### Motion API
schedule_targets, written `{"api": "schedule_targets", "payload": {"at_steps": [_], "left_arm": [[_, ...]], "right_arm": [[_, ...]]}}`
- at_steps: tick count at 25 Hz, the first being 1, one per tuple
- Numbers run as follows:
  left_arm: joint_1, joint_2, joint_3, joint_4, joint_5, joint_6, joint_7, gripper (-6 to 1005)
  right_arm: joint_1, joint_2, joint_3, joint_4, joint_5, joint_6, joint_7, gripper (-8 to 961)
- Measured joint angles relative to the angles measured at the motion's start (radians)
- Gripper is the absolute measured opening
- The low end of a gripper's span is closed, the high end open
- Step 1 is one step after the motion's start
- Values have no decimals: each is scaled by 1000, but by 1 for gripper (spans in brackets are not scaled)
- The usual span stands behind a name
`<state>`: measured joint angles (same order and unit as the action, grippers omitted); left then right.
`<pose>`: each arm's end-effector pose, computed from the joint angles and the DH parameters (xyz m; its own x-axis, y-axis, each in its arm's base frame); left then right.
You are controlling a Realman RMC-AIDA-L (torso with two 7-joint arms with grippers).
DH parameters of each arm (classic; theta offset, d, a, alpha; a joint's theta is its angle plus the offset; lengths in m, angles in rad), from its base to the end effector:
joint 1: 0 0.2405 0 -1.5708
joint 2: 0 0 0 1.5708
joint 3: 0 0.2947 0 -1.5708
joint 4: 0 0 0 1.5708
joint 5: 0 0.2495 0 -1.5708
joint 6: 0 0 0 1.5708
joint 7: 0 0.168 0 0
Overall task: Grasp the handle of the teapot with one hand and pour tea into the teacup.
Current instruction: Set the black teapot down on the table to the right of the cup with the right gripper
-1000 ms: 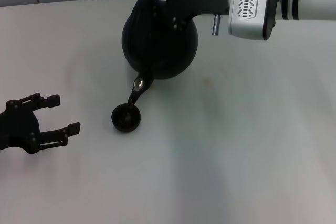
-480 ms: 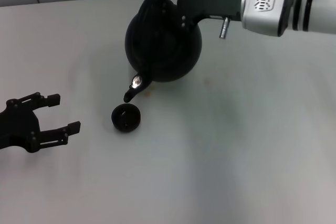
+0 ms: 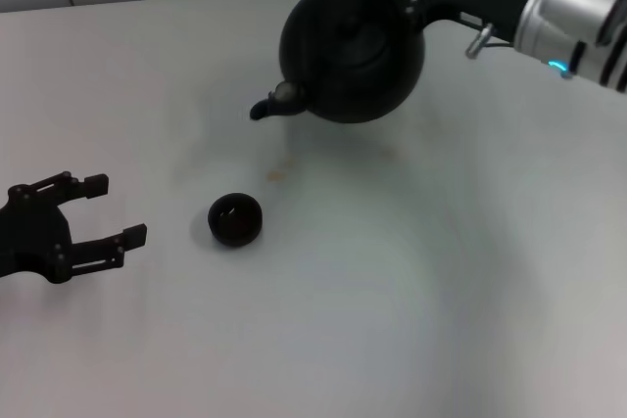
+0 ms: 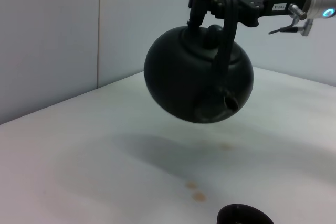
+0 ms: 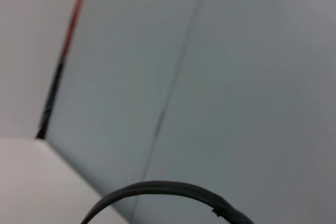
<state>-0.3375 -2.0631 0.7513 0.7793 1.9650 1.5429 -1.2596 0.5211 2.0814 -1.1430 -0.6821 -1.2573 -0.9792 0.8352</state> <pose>-0.3616 0.3430 -0.0135 0.8561 0.2839 0.4318 0.4285 -0.8570 -0.2862 0.2563 0.4726 -0.0354 0.8733 0.1404 -0.4666 -0.2559 -0.6828 -0.6844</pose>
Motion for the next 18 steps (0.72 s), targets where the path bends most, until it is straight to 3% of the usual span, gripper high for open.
{"api": "schedule_targets", "payload": {"at_steps": [12, 18], "left_arm": [[0, 0, -4, 0, 0, 0, 0, 860], [0, -1, -4, 0, -5, 3, 0, 859]], "right_arm": [[-60, 1, 18, 78, 59, 3, 56, 88], [-86, -1, 83, 108, 60, 3, 56, 87]]}}
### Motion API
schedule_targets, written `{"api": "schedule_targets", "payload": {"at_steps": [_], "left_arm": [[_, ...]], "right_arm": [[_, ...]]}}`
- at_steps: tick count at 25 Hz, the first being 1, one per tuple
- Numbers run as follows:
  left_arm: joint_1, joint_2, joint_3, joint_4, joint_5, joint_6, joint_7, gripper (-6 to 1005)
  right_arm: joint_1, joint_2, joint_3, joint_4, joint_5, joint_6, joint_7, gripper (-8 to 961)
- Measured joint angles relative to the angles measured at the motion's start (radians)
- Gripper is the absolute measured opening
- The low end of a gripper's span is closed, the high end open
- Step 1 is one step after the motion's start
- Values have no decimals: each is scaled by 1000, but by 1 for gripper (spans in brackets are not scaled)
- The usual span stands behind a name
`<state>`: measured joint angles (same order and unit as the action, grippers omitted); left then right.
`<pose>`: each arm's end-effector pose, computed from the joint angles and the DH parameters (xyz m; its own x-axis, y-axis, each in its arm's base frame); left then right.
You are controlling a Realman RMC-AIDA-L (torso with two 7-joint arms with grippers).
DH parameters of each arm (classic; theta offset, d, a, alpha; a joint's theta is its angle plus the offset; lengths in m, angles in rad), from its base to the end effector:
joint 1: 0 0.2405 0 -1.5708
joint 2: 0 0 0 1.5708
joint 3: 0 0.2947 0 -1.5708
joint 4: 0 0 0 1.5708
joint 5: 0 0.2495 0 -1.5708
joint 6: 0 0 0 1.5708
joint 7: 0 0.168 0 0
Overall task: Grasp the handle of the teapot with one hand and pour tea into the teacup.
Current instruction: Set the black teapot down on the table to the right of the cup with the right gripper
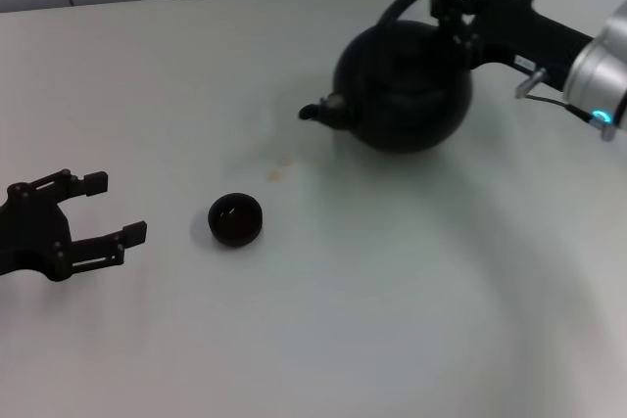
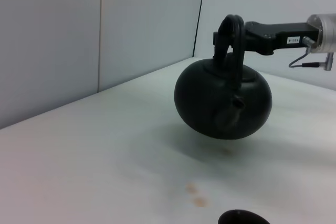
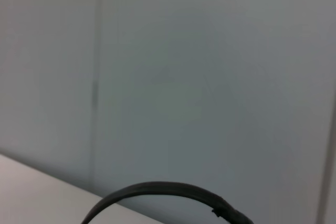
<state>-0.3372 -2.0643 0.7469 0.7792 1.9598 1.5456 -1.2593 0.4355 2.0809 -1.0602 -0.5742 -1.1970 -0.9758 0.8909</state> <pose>-0.3610 0.3431 -0.0129 0.8528 0.2819 0.4397 0.4309 -0.8555 -0.2871 0.3281 0.4432 -0.0316 0.8042 -0.0663 -0.5907 -0.5137 -0.5775 -0.6345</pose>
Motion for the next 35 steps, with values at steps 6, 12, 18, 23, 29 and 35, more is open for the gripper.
{"api": "schedule_targets", "payload": {"at_steps": [6, 12, 18, 23, 29, 35], "left_arm": [[1, 0, 0, -1, -7, 2, 0, 859], [-4, 0, 5, -2, -7, 3, 0, 859], [-6, 0, 8, -2, -7, 1, 0, 859], [-6, 0, 8, -7, -7, 0, 0, 860], [-6, 0, 4, -11, -7, -1, 0, 861], [-5, 1, 3, -11, -7, -1, 0, 862]], "right_arm": [[-26, -2, 44, 9, -2, 1, 1, 87], [-14, -4, 44, 52, -5, 17, -2, 87], [-9, -4, 39, 57, -6, 43, -4, 87], [1, -4, 38, 65, -7, 44, -4, 87], [7, -4, 41, 71, -9, 44, 0, 88], [5, -4, 42, 71, -9, 44, 1, 87]]}}
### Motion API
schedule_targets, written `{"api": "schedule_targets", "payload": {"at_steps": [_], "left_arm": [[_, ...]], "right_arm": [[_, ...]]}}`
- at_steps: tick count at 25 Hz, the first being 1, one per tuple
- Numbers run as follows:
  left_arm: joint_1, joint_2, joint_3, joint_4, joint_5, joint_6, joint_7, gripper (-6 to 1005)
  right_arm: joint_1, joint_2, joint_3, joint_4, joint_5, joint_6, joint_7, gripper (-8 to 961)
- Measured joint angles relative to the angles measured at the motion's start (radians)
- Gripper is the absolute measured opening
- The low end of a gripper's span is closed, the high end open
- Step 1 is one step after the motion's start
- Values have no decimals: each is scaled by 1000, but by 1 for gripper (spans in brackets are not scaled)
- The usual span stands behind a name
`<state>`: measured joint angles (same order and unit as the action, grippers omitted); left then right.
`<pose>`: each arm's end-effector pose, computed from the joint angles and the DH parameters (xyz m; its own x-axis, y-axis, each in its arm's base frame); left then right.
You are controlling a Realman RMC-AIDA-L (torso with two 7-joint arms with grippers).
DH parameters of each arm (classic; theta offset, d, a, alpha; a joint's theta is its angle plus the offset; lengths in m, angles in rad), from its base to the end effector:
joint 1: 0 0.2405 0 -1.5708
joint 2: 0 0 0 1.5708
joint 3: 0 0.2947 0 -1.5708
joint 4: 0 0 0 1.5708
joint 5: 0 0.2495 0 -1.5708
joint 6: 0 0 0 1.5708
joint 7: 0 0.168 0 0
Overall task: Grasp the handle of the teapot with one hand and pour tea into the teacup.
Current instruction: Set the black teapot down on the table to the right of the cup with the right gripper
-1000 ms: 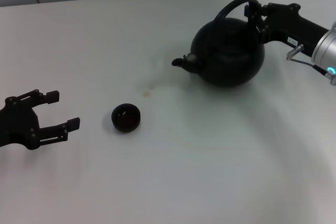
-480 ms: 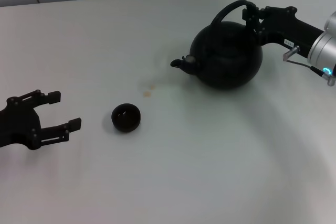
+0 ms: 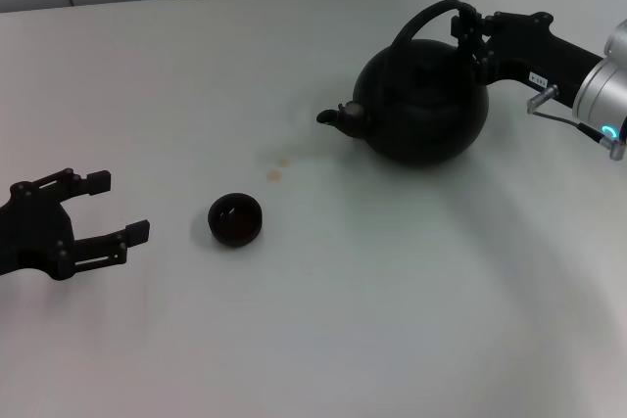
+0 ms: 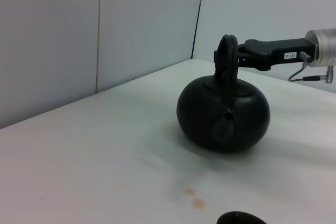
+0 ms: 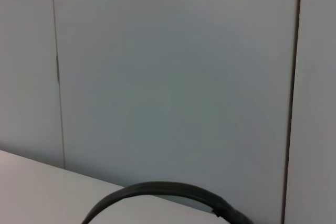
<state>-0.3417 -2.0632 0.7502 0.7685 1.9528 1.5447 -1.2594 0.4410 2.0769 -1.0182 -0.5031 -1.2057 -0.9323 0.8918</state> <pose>-0.3596 0.3440 -0.0146 0.8487 0.2834 0.4465 0.4335 -0.8563 -0.2807 0.3537 0.4385 -0.0366 0.7885 -0.1502 -0.5964 -0.5758 -0.5209 -0.6301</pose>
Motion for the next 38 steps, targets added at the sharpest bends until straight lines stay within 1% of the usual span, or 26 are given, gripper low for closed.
{"api": "schedule_targets", "payload": {"at_steps": [5, 15, 21, 26, 34, 38], "left_arm": [[-1, 1, 1, 0, 0, 0, 0, 862], [-2, 3, 2, 1, 0, 4, 0, 862], [-1, 3, 0, 1, 0, 7, 0, 862], [-1, 3, 1, 0, 0, 7, 0, 862], [-2, 2, -2, 4, 0, 8, 0, 862], [-3, 1, -2, 5, -2, 9, 1, 862]], "right_arm": [[0, 0, -5, 4, 0, 6, 2, 87], [7, 2, 4, 11, 7, 22, 23, 129], [6, 2, 4, 10, 8, 22, 24, 339], [5, 2, 4, 9, 9, 22, 24, 572], [-11, 4, 6, -5, 9, 4, 24, 688], [-28, 5, 6, -15, 26, -20, 21, 688]]}}
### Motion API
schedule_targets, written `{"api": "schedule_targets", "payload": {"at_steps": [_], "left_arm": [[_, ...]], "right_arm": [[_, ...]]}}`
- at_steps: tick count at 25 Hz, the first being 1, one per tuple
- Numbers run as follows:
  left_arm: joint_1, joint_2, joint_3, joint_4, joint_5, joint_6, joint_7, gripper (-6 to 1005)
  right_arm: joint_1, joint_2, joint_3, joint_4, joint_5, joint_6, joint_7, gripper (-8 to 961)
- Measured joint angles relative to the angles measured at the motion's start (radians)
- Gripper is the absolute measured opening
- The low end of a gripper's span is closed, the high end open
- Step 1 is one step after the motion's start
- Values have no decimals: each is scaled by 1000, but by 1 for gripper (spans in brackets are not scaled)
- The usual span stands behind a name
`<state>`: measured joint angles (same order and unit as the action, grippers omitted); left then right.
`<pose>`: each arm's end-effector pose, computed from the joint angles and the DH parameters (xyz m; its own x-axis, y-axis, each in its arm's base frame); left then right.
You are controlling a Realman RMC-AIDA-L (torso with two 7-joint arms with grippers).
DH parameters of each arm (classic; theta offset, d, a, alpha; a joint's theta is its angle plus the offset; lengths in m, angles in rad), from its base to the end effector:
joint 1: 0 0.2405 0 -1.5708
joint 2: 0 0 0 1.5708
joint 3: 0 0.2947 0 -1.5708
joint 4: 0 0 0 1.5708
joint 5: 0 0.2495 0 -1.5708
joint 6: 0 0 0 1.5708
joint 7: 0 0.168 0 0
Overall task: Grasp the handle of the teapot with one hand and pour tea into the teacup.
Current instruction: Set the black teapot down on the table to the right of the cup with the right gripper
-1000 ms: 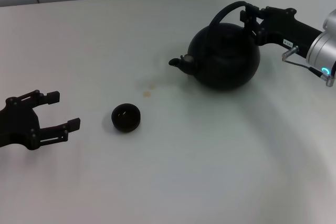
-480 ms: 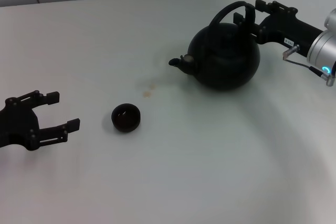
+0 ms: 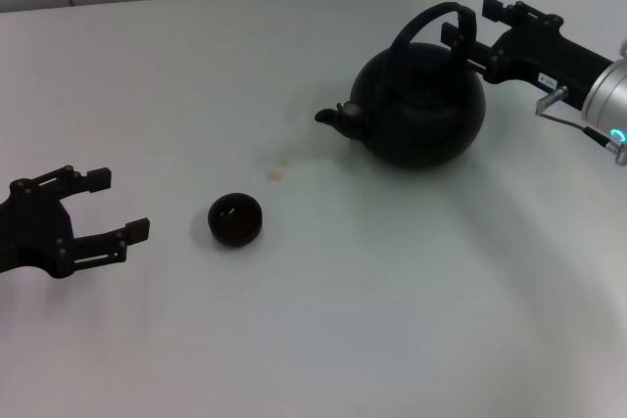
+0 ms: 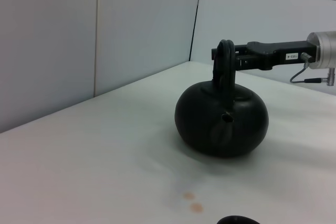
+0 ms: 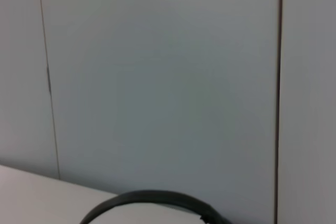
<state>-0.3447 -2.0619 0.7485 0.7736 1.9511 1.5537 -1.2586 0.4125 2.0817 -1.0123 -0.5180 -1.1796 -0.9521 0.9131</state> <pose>-0.3574 0.3450 -0.0127 0.8508 0.2743 0.4481 0.4249 -0.8609 -0.2798 0.3585 0.4311 -0.0316 0.7561 -0.1530 -0.6363 -0.6151 -0.4982 -0.6111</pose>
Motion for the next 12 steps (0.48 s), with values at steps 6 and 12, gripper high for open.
{"api": "schedule_targets", "payload": {"at_steps": [6, 12], "left_arm": [[-2, 0, -1, 1, 0, 2, 1, 862], [-2, 0, -1, 1, 0, 5, 1, 862]], "right_arm": [[-18, 0, 0, -4, 18, -22, -9, 688], [-45, 0, 12, -10, 18, -94, -11, 688]]}}
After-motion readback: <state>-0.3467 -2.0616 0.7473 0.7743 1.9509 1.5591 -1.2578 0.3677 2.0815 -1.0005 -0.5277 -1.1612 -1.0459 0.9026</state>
